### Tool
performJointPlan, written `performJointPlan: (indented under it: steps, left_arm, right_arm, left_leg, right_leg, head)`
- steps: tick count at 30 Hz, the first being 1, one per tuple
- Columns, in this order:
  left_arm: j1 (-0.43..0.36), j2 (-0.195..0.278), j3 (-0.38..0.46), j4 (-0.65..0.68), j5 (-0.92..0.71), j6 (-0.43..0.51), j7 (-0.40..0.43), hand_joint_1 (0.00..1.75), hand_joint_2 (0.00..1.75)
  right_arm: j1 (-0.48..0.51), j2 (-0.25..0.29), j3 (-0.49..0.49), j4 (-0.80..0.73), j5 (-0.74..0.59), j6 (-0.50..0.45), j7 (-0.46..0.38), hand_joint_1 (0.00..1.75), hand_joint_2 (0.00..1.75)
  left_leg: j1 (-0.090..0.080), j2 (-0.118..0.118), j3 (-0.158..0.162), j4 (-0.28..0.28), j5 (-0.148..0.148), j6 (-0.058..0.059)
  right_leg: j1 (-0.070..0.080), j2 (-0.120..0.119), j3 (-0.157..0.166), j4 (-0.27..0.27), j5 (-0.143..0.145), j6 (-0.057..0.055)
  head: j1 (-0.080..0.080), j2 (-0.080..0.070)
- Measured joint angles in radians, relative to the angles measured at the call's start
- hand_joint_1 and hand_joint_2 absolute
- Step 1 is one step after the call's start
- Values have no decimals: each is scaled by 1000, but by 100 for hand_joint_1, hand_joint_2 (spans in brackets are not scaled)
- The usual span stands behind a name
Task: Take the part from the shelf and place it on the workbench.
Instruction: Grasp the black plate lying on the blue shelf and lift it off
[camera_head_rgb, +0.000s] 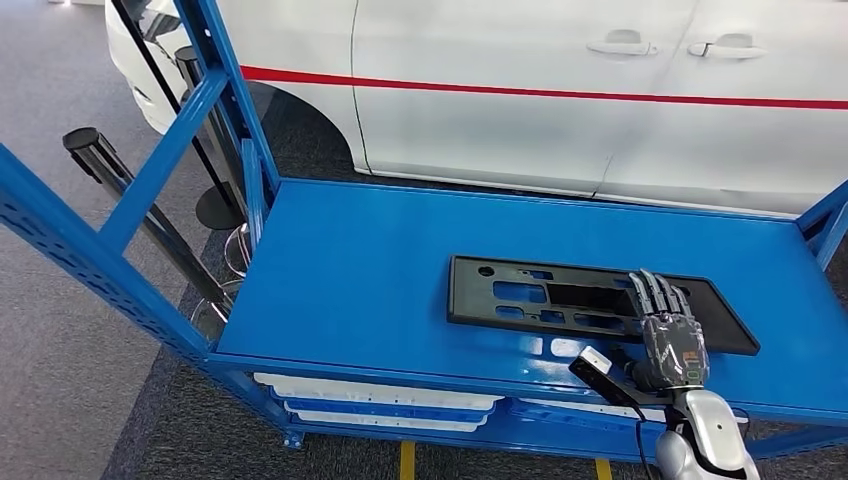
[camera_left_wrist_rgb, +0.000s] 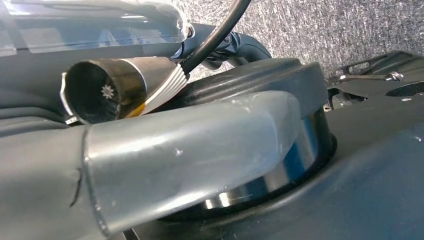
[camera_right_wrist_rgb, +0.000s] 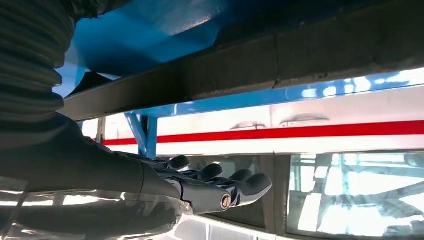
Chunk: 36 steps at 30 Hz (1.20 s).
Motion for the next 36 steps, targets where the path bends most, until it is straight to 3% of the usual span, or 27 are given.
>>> performJointPlan:
  steps: [1,5,6,8,12,36]
  left_arm:
    - [0,0,0,0,3,0,-2,0,0]
    - [1,0,0,1,11,0,-6,0,0]
    - [1,0,0,1,12,0,-6,0,0]
    - [1,0,0,1,13,0,-8,0,0]
    - [2,0,-1,2,17,-4,-10,0,175]
    - [-17,13,3,5,55,-30,-28,0,175]
  right_arm:
    - [-6,4,-3,13,5,-4,3,0,175]
    - [-21,15,-11,46,10,-9,9,168,175]
    - [-22,18,-13,52,10,-9,9,175,175]
    - [-23,23,-18,63,5,-8,9,175,175]
    - [-23,29,-27,82,-11,-4,2,175,175]
    - [-90,30,-43,159,-31,0,-41,175,175]
  left_leg:
    - [0,0,1,0,0,0]
    - [0,0,7,0,-2,-1]
    - [0,0,8,0,-2,-1]
    - [0,0,9,0,-2,-1]
    - [0,0,10,0,-2,-1]
    - [0,-1,13,0,-3,0]
  right_leg:
    - [0,0,1,0,0,-1]
    - [0,0,6,0,-3,-2]
    - [0,0,7,-1,-3,-2]
    - [0,0,8,-1,-3,-2]
    - [0,0,9,-1,-2,-1]
    - [0,-1,14,0,-3,-1]
  head:
    - [0,0]
    - [0,0]
    - [0,0]
    - [0,0]
    - [0,0]
    - [0,0]
